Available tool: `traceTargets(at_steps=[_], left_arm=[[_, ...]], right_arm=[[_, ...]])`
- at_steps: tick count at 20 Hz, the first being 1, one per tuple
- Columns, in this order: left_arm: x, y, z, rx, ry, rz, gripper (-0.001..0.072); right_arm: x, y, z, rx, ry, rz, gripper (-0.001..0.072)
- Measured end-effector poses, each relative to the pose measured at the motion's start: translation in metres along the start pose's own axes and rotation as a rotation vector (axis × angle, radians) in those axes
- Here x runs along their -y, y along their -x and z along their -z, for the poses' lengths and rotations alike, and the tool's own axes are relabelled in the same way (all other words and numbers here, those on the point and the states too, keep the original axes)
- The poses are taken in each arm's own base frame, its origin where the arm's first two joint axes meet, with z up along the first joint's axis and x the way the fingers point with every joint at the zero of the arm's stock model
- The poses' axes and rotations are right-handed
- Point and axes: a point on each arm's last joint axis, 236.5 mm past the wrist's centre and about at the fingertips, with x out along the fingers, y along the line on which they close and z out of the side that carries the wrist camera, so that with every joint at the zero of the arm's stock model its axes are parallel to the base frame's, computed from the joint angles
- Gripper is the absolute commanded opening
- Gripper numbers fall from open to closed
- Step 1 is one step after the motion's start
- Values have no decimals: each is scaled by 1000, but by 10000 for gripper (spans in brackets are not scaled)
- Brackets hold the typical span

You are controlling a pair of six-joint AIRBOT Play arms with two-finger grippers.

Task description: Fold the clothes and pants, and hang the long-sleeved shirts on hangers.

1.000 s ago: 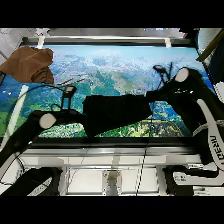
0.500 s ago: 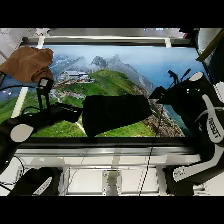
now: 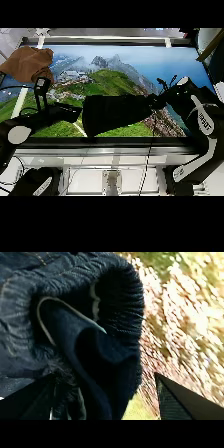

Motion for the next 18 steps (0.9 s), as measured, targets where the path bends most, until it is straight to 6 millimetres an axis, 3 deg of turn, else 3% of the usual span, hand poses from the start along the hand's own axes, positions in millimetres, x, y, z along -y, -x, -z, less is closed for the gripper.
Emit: traceTargets(at_steps=[4,7,8,9,10,14,16,18], left_arm=[[0,0,0,0,1,0,556],[0,0,0,0,0,-1,556],[0,0,0,1,1,0,556],[0,0,0,0,1,0,556],[0,0,0,1,0,-1,556],[0,0,0,1,0,-1,540],[0,0,0,1,0,-1,538],[0,0,0,1,0,-1,538]], right_arm=[[2,-15,2,-30,15,24,689],[-9,-29,4,-57,43,6,658],[-13,-33,3,-58,56,1,470],[-15,-38,1,-51,70,5,183],[-15,-42,-3,-41,81,15,42],[-44,-38,-13,-8,108,-57,24],[-63,-20,-23,27,148,-82,24],[-82,14,-36,92,203,-88,24]])
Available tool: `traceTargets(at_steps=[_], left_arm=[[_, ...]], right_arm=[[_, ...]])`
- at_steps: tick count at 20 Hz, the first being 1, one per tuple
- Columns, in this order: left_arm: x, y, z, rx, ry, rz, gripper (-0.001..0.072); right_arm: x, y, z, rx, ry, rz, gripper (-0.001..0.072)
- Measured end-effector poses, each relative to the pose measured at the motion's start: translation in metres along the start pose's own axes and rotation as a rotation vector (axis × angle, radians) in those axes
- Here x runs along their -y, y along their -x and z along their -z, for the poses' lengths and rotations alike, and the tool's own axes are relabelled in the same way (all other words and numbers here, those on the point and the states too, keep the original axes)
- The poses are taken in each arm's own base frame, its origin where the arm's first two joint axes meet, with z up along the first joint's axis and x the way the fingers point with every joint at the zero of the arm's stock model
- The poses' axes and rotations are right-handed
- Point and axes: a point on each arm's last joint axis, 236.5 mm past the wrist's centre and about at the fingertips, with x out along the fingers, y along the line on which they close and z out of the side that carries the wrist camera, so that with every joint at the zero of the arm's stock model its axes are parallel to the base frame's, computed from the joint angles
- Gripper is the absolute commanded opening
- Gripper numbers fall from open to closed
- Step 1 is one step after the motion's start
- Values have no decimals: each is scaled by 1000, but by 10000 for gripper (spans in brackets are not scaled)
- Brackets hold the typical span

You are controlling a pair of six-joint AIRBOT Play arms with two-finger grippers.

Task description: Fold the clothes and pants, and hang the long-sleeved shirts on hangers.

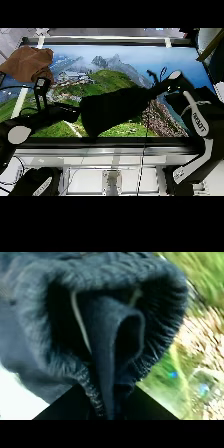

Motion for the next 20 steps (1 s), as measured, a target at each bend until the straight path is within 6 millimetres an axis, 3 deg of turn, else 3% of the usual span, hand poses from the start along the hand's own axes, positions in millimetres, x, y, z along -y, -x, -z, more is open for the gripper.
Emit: traceTargets(at_steps=[2,4,7,9,11,13,15,18,19,20], left_arm=[[0,0,0,0,0,0,538],[0,0,0,0,0,0,538],[0,0,0,0,0,0,538],[0,0,0,0,0,0,538],[0,0,0,0,0,0,538],[0,0,0,0,0,0,538],[0,0,0,0,0,0,538],[0,0,0,0,0,0,538],[0,0,0,0,0,0,538],[0,0,0,0,0,0,538]], right_arm=[[-10,45,-19,84,41,46,24],[-8,103,-33,190,49,133,23],[13,204,-25,360,-21,286,23],[37,273,3,462,-119,393,23],[59,335,49,553,-249,484,23],[80,376,99,637,-402,548,23],[102,397,156,712,-579,584,24],[133,382,224,745,-808,560,50],[143,369,243,733,-878,541,227],[148,357,257,720,-933,520,495]])
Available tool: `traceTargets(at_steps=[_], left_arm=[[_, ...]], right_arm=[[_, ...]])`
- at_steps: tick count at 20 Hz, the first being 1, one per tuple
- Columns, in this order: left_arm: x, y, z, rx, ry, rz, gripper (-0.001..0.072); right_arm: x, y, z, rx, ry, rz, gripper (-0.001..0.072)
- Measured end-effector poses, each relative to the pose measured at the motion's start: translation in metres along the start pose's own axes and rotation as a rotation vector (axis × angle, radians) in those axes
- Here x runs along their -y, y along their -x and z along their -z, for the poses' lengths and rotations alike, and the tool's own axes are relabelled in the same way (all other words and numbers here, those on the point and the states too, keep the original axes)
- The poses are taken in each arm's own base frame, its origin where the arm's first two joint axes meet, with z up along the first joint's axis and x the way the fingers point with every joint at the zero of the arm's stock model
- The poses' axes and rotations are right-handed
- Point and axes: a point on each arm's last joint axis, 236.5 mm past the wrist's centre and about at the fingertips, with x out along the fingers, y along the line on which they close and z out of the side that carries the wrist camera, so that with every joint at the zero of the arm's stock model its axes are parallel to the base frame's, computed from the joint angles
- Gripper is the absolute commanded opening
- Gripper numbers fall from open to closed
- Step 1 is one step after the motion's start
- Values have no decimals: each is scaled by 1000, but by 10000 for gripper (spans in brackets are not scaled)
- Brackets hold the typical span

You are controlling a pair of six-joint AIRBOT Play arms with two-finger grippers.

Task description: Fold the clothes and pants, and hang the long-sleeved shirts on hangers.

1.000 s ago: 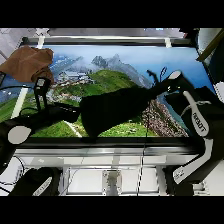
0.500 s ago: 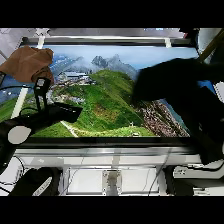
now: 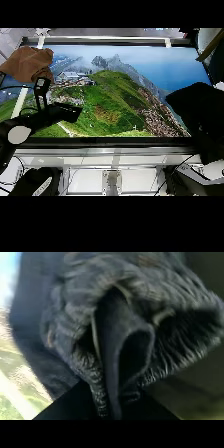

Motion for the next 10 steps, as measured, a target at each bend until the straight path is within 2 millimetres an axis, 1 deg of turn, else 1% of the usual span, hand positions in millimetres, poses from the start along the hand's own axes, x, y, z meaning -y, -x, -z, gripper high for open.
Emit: traceTargets(at_steps=[1,2,3,4,5,6,7,9,10], left_arm=[[0,0,0,0,0,0,538],[0,0,0,0,0,0,538],[0,0,0,0,0,0,538],[0,0,0,0,0,0,538],[0,0,0,0,0,0,538],[0,0,0,0,0,0,538],[0,0,0,0,1,1,538],[1,0,0,0,3,3,538],[1,0,0,0,3,4,538]], right_arm=[[10,-6,13,-33,-38,5,630],[17,-9,19,-47,-70,8,628],[19,-8,25,-62,-101,6,628],[18,-5,27,-68,-123,-2,628],[10,2,24,-58,-140,-27,627],[-3,11,20,-46,-145,-67,624],[-23,22,13,-27,-134,-129,618],[-79,49,2,22,-61,-286,618],[-112,64,2,41,-1,-373,618]])
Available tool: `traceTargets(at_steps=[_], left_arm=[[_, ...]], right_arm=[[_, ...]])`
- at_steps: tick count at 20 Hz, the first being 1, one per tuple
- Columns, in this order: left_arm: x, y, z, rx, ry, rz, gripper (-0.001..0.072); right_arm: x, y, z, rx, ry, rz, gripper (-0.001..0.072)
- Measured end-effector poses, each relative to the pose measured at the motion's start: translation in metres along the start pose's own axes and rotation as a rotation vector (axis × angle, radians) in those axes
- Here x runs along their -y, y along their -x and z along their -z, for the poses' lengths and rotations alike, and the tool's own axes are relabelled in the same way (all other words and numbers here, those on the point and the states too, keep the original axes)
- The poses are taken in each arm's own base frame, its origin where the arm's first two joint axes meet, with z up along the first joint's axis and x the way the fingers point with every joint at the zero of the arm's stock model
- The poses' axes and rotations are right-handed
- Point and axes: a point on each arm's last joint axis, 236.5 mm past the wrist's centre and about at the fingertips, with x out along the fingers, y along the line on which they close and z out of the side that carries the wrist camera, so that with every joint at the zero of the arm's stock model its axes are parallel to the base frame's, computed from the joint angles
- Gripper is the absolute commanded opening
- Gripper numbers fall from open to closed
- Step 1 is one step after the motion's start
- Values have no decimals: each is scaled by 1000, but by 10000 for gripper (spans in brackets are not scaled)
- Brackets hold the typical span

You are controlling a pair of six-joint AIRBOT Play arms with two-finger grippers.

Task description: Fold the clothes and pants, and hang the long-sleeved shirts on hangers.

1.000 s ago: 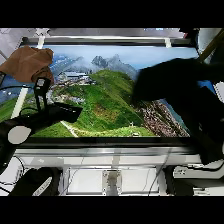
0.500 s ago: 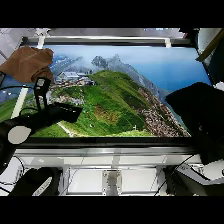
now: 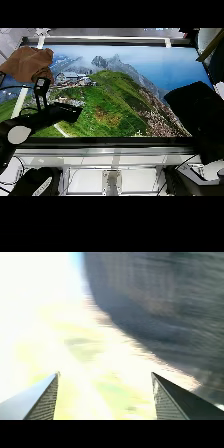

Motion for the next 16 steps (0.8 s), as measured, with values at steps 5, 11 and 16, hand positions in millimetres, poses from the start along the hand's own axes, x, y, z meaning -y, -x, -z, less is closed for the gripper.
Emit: traceTargets(at_steps=[5,11,16], left_arm=[[0,0,0,0,2,2,538],[1,0,1,-4,2,2,538],[1,0,1,-4,2,2,538]], right_arm=[[-165,2,77,-81,413,-326,576],[-199,0,184,-260,768,-323,24],[-196,0,220,-349,893,-304,24]])
